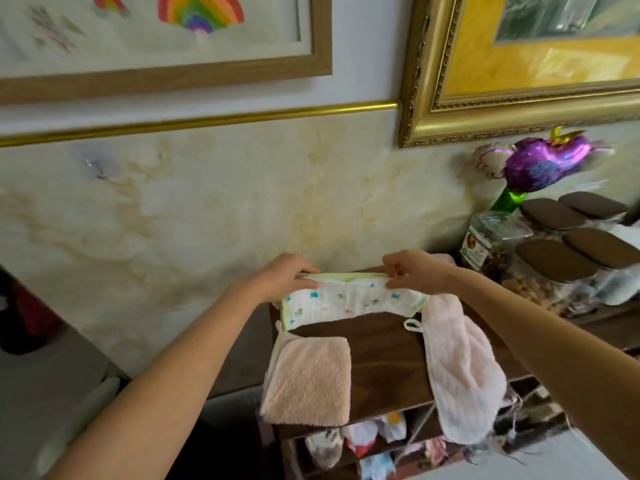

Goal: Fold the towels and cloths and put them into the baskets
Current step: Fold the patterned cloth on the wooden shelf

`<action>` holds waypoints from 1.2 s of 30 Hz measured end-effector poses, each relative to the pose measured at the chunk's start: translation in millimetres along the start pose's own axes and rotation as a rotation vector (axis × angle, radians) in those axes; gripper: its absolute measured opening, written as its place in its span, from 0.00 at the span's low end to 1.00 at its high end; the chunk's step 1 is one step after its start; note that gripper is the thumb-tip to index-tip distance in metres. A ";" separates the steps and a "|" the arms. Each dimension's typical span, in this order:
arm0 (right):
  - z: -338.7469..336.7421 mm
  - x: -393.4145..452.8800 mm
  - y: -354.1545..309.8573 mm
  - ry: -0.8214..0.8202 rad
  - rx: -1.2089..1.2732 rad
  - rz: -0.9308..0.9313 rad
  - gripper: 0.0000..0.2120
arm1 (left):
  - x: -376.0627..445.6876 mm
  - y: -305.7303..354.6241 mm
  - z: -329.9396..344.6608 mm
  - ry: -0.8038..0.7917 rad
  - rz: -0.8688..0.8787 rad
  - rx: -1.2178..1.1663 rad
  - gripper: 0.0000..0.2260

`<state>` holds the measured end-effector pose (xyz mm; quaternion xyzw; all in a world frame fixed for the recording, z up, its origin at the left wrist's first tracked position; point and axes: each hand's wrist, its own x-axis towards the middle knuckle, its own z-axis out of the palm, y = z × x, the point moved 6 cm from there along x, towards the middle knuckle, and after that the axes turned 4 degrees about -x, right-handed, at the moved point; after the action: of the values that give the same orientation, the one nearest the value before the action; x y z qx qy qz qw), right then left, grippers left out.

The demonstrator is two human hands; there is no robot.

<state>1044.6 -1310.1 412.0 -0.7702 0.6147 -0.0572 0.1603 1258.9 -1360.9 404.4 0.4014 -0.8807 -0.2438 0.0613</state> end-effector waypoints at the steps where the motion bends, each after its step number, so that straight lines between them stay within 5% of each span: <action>1: -1.1 -11.5 -3.5 0.010 -0.028 0.024 0.10 | -5.2 6.9 -0.1 0.006 0.033 -0.003 0.13; 9: -15.2 -45.9 17.0 0.080 0.190 0.151 0.18 | -32.0 38.0 -4.6 0.081 0.093 -0.343 0.09; 14: -13.9 -47.5 15.2 0.027 0.226 0.143 0.18 | -30.3 43.8 0.7 0.007 0.001 -0.108 0.13; 19: -8.3 -47.2 10.9 -0.044 0.276 0.110 0.12 | -32.8 31.0 3.5 0.001 -0.067 -0.026 0.07; 22: -1.4 -48.5 6.3 -0.058 0.177 0.112 0.10 | -32.6 29.6 2.7 0.060 -0.076 0.045 0.07; 29: -11.6 -53.6 -15.9 0.280 -0.401 -0.042 0.10 | -55.9 54.8 -13.3 0.377 0.084 0.334 0.09; 31: 15.5 -63.5 -18.3 0.236 -0.514 -0.139 0.10 | -64.9 55.7 11.2 0.304 0.096 0.459 0.14; 34: 81.4 -78.9 -16.0 0.049 -0.576 -0.231 0.15 | -76.1 44.9 85.4 -0.058 0.074 0.629 0.13; 36: 124.5 -85.9 -14.2 -0.150 -0.621 -0.282 0.15 | -83.5 32.0 120.4 -0.233 -0.009 0.517 0.11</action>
<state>1072.9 -1202.4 308.6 -0.8615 0.4769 0.1679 -0.0465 1256.6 -1235.7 321.9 0.3770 -0.9130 -0.0559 -0.1456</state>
